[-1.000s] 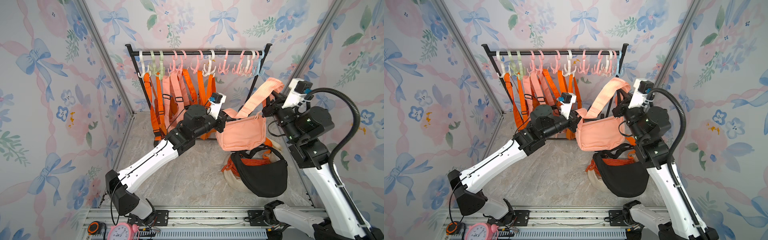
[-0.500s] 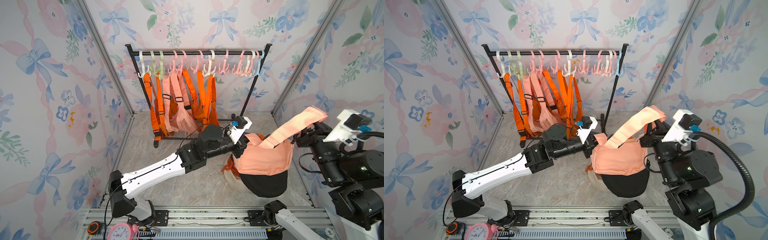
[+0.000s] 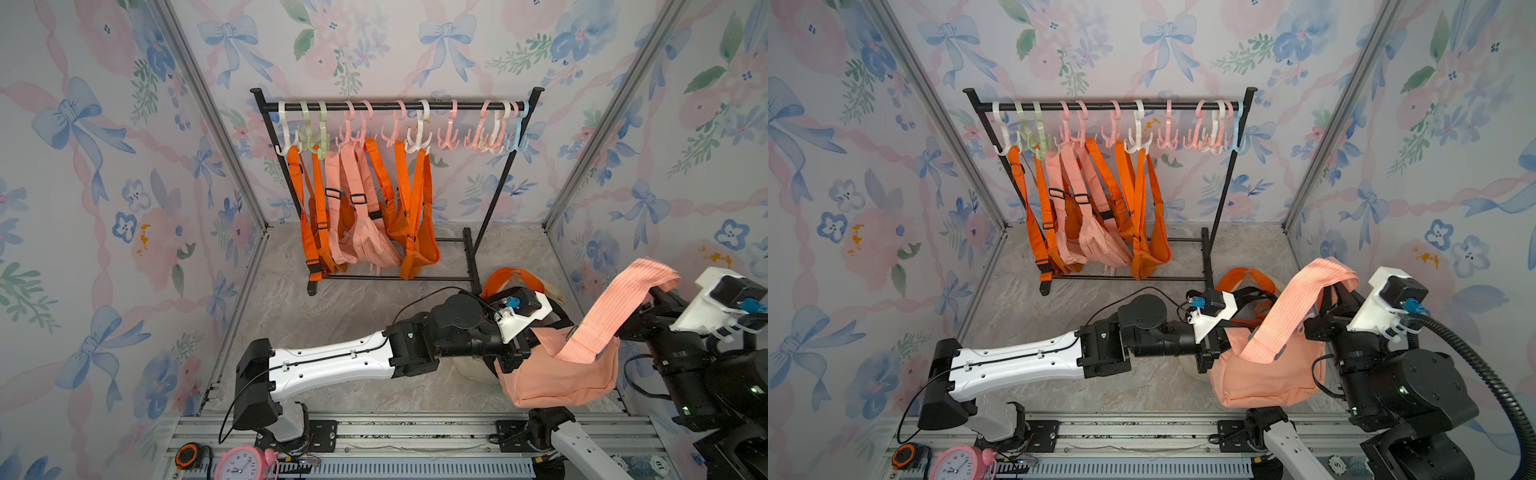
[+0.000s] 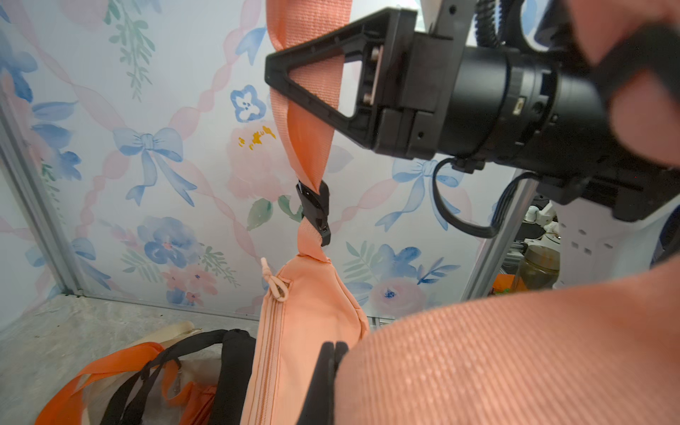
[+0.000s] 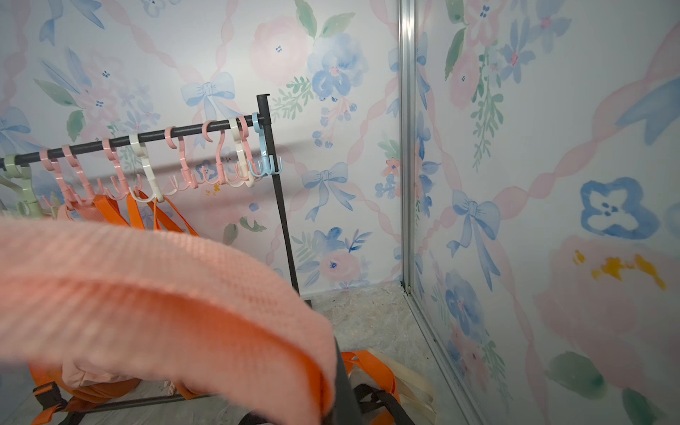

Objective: Take the bag off the hook
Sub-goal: Place the bag inside the bag.

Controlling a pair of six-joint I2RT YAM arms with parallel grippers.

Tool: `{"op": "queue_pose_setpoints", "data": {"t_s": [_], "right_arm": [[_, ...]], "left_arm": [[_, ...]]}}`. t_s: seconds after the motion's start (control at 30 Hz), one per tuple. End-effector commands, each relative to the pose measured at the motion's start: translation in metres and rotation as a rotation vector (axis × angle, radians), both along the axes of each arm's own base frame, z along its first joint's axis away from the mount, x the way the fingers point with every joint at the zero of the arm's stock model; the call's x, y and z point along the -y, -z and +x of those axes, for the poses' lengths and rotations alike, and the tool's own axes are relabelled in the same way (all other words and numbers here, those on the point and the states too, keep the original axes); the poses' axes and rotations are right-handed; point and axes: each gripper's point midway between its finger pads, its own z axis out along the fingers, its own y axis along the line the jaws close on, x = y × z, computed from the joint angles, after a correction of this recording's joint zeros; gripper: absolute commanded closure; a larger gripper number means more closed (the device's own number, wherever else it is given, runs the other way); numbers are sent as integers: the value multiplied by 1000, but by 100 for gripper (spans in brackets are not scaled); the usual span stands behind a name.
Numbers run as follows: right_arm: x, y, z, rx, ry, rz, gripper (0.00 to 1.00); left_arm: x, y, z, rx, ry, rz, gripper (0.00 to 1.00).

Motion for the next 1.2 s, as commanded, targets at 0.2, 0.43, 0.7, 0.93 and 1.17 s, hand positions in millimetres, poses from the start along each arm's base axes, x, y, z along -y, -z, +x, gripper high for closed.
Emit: {"op": "queue_pose_setpoints", "data": {"t_s": [0.2, 0.43, 0.7, 0.93, 1.17], "right_arm": [[14, 63, 33, -194, 162, -137, 100], [11, 111, 82, -338, 245, -236, 100], [20, 158, 139, -411, 193, 47, 100], [22, 199, 191, -480, 180, 120, 97], [44, 237, 221, -507, 252, 159, 96]], "left_arm": [[6, 37, 16, -125, 13, -18, 100], [-1, 91, 67, -237, -62, 38, 100], [-12, 122, 112, -318, -113, 41, 100], [-16, 150, 151, -385, -162, 66, 100], [-13, 177, 185, -435, -198, 94, 100]]}}
